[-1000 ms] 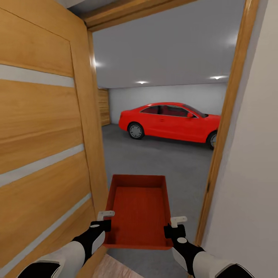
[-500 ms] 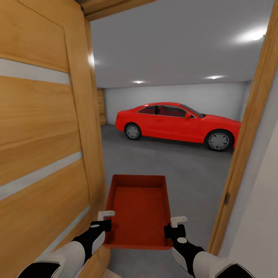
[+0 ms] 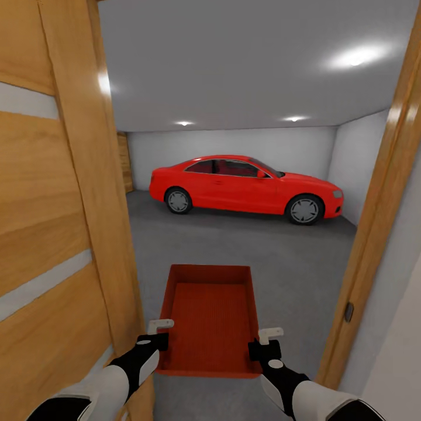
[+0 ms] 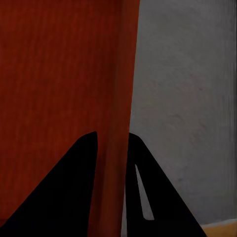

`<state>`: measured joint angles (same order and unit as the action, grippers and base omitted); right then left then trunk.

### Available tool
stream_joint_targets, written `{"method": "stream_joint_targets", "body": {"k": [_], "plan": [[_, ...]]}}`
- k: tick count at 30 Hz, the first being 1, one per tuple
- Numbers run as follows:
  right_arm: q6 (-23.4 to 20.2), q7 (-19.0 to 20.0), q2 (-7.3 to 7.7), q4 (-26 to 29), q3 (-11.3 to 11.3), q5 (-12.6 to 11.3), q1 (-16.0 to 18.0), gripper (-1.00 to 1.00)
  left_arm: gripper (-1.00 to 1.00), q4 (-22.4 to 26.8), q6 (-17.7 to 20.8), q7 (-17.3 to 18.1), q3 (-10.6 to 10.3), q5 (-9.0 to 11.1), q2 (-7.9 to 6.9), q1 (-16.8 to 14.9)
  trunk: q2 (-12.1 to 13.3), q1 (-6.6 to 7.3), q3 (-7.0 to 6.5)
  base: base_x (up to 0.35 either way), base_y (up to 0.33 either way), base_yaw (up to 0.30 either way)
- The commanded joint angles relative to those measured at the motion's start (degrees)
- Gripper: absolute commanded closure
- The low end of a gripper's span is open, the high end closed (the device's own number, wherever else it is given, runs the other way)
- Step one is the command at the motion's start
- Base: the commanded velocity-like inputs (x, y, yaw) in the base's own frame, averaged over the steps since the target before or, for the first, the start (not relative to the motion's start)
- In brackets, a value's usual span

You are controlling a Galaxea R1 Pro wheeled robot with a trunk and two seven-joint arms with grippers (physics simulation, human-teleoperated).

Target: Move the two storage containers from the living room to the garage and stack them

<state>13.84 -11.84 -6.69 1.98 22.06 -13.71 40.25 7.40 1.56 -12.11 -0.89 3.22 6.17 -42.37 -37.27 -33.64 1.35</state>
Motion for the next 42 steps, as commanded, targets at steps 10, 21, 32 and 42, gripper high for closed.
{"method": "stream_joint_targets", "body": {"k": [10, 21, 32, 42], "plan": [[0.0, 0.0, -0.06, 0.0, -4.2, -0.3, 0.1, 1.00, 1.00, 0.2, 0.2, -0.3, -0.3, -0.1, -0.10, 0.0, -0.1, -0.05, 0.11, 0.291, 0.199, -0.284], [0.0, 0.0, -0.01, 0.0, -4.2, -0.3, 0.1, 1.00, 1.00, 0.6, 0.2, -0.4, -0.3, -0.1, 0.02, 0.0, -0.1, -0.05, 0.11, 0.185, 0.121, -0.197], [0.0, 0.0, -0.01, 0.0, -4.2, -0.3, 0.1, 1.00, 1.00, 0.6, 0.2, -0.5, -0.3, -0.1, 0.15, 0.0, -0.1, -0.05, 0.11, 0.006, 0.002, -0.007], [-0.1, 0.0, 0.01, 0.0, -4.2, -0.3, 0.1, 1.00, 1.00, 0.5, 0.2, -0.5, -0.2, -0.1, 0.16, 0.0, -0.1, -0.05, 0.11, 0.200, 0.000, 0.000]]}}
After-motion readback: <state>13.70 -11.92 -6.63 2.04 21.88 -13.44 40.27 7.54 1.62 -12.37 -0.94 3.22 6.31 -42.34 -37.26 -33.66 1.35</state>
